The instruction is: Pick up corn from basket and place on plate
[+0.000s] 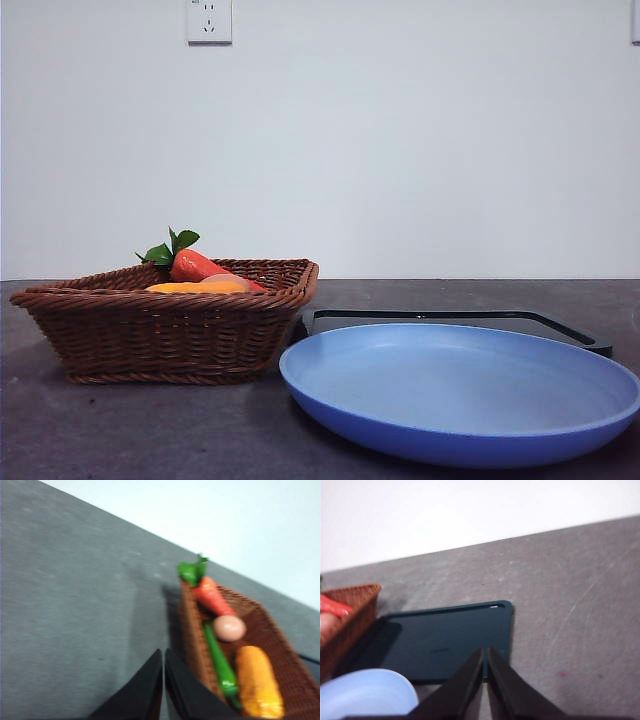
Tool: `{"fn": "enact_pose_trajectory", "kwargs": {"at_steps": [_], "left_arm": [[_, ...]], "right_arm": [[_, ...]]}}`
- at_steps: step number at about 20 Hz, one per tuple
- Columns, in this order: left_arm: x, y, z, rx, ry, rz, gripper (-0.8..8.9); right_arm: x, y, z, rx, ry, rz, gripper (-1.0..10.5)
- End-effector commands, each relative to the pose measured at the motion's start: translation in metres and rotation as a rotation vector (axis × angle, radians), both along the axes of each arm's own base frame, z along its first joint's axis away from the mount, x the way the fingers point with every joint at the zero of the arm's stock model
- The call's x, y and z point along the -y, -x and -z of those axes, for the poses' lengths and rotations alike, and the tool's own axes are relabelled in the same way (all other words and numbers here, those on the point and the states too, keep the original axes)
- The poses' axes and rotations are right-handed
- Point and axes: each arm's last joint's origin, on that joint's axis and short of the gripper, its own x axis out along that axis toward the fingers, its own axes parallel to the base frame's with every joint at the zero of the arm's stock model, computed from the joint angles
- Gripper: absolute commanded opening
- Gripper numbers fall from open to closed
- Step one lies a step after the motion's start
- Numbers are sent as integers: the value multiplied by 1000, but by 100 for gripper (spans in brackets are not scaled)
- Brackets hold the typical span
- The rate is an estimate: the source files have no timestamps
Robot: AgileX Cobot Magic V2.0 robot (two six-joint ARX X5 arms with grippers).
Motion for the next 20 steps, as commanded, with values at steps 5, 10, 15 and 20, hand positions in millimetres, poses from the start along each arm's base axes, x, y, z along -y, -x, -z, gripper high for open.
{"fn": "enact_pose_trajectory", "kwargs": {"at_steps": [5,10,15,20], "left_arm": [[1,6,-24,23,57,29,7],[3,14,-53,10,54,64,7],[6,16,-88,-21,-6,160,7],[7,11,-112,-114,-121,266,7]], "right_arm": [[-1,6,-29,49,-147,5,2],[-1,13,-59,67,-137,2,2],[-3,16,-91,-2,-55,-62,2],[-5,11,-117,-122,35,-159,2]]}}
